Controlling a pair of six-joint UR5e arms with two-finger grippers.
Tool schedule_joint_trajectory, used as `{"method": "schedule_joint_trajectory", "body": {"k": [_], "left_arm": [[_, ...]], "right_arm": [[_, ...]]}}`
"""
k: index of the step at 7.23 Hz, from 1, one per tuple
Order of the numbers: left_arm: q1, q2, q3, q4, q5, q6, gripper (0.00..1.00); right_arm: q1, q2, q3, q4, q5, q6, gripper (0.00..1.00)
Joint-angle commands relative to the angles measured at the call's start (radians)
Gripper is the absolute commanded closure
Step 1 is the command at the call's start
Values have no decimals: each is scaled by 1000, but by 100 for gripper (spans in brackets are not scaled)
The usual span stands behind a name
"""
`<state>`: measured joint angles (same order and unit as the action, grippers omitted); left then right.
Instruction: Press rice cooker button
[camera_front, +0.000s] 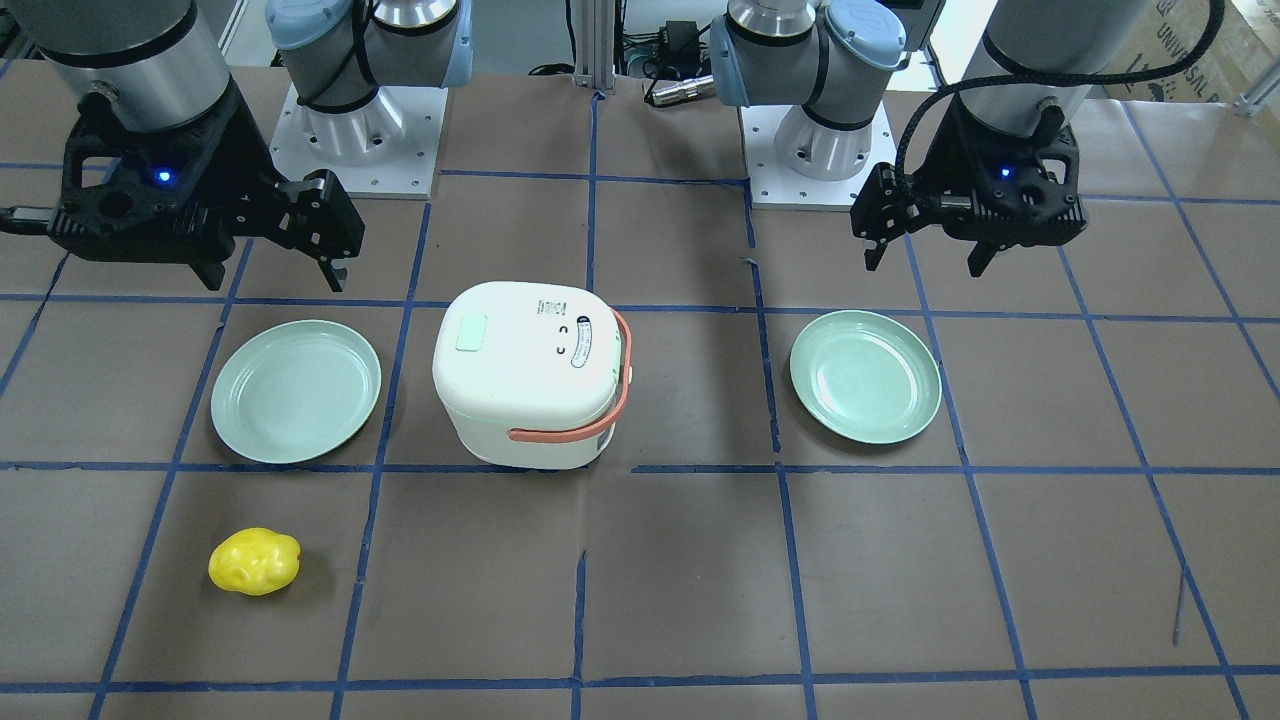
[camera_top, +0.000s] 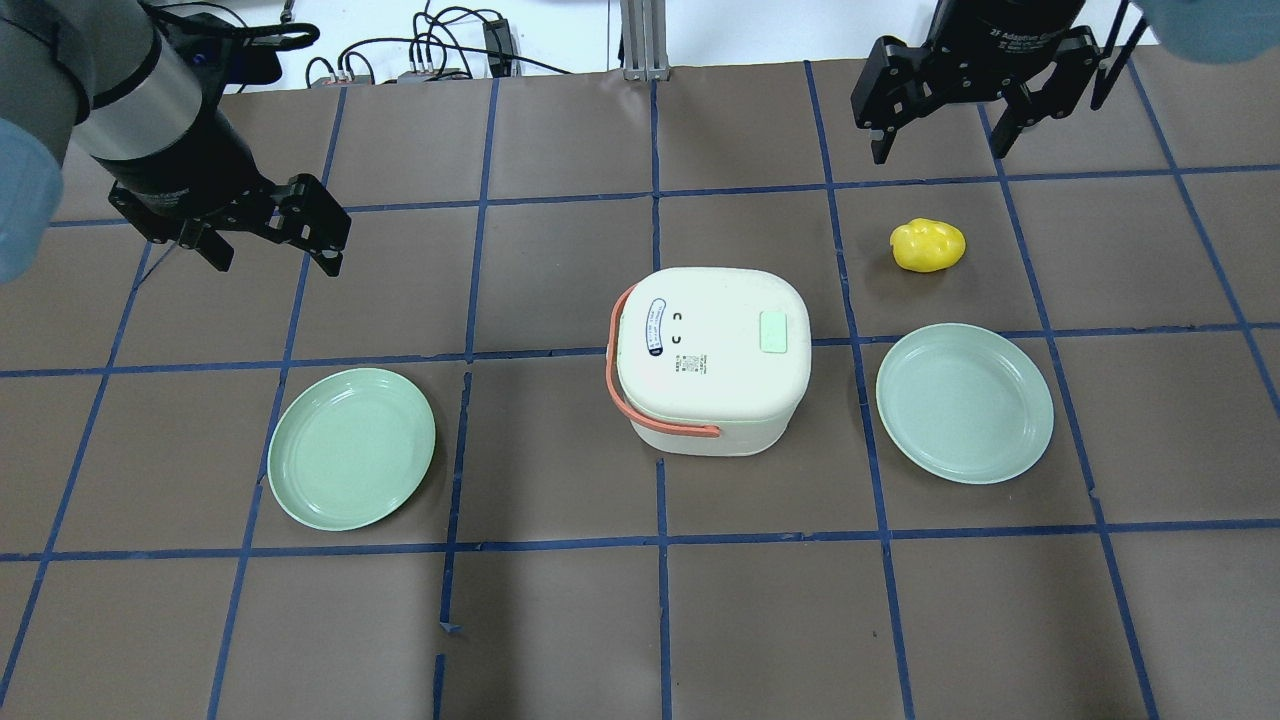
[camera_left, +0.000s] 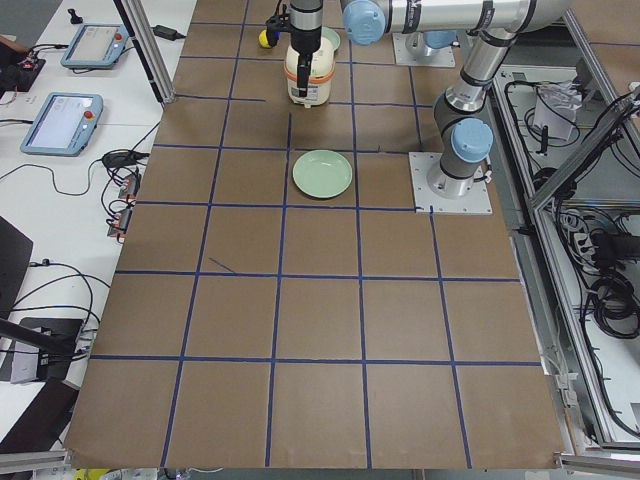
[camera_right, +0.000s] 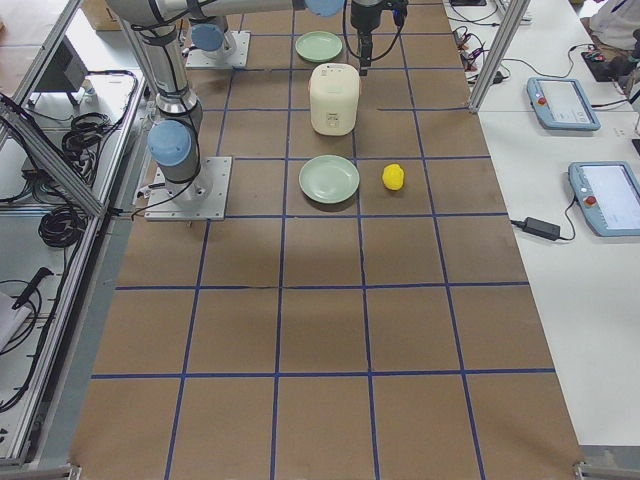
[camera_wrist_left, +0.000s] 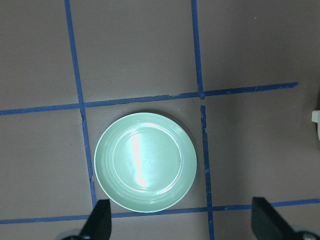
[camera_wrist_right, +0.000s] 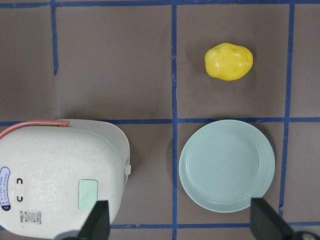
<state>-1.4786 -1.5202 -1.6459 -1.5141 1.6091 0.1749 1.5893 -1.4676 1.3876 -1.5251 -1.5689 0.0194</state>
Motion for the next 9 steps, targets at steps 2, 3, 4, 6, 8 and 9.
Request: {"method": "schedule_joint_trajectory", "body": {"k": [2,3,4,6,8,9], "left_arm": [[1,0,0,0,0,0,0],[1,0,0,0,0,0,0],[0,0,0,0,0,0,0],[0,0,0,0,0,0,0],[1,0,0,0,0,0,0],[1,0,0,0,0,0,0]], "right_arm": [[0,7,1,2,7,-1,0],[0,7,5,5,7,-1,0],[0,4,10,8,6,-1,0],[0,6,10,0,7,-1,0],[0,4,10,8,6,-1,0],[1,1,10,10,10,2,1]]}}
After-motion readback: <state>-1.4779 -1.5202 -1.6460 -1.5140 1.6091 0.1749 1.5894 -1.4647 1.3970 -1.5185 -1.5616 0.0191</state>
